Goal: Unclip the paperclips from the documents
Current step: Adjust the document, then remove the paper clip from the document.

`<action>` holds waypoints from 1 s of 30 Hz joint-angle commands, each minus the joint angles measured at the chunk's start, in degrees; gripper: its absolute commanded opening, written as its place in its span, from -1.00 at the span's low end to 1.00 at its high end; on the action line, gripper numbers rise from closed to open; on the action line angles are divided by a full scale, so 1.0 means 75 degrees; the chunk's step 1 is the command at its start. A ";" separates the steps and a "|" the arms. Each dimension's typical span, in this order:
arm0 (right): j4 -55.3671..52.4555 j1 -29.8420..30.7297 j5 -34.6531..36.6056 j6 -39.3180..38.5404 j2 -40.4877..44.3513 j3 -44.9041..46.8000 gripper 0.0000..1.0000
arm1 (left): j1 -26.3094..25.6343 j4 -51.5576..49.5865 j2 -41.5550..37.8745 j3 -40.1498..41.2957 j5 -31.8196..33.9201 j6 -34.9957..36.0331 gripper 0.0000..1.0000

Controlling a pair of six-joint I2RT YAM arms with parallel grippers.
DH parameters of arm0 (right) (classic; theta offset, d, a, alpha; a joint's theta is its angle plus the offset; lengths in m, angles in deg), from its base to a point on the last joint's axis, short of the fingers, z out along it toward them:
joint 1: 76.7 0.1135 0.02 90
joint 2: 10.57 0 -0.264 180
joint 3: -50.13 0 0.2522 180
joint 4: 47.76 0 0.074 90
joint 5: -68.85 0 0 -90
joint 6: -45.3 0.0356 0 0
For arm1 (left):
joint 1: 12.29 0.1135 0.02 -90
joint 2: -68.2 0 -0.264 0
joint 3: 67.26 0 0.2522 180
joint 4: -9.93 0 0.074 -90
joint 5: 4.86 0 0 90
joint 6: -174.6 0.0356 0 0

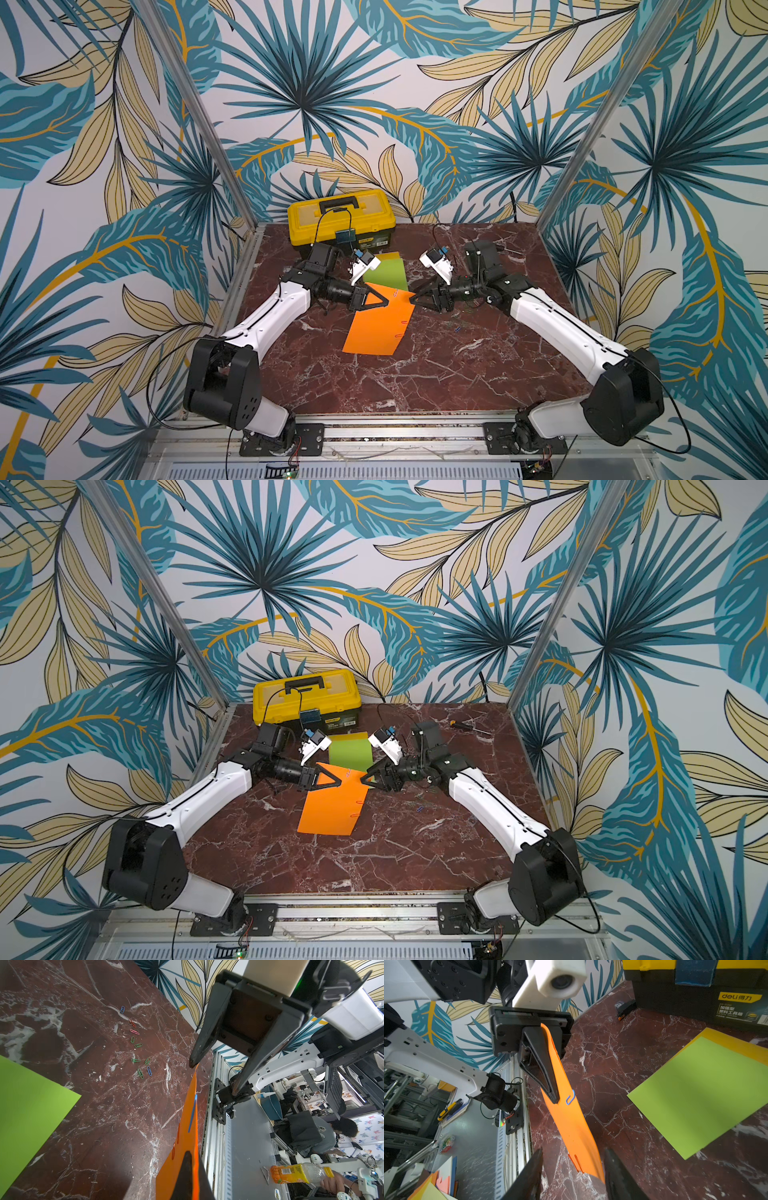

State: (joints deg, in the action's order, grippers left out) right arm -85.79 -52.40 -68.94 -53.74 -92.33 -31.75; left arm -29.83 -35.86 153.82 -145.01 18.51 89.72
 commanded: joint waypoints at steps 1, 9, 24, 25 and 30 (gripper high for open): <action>-0.1196 -0.0014 0.0136 -0.0898 -0.0343 -0.0456 0.00 | -0.0115 -0.0017 -0.0151 0.0106 -0.0022 0.0156 -1.00; -0.1862 0.0181 -0.0499 -0.1390 -0.1098 -0.1294 0.00 | -0.0214 -0.0012 -0.0108 0.0182 -0.0195 0.0152 -1.00; -0.2048 0.0347 -0.1315 -0.1543 -0.1795 -0.1820 -0.03 | -0.0287 -0.0018 0.0015 0.0199 -0.0396 0.0156 -1.00; -0.2040 0.0362 -0.1316 -0.1537 -0.1819 -0.1838 -0.04 | -0.0295 -0.0018 0.0021 0.0202 -0.0397 0.0155 -1.00; -0.1985 0.0376 -0.1295 -0.1482 -0.1885 -0.1910 -0.21 | -0.0309 -0.0018 0.0052 0.0188 -0.0397 0.0149 -1.00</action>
State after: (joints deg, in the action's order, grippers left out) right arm -99.60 -49.91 -77.07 -64.31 -105.97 -44.97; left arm -31.82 -35.86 153.82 -144.05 16.74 89.72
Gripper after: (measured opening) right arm 0.407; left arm 0.047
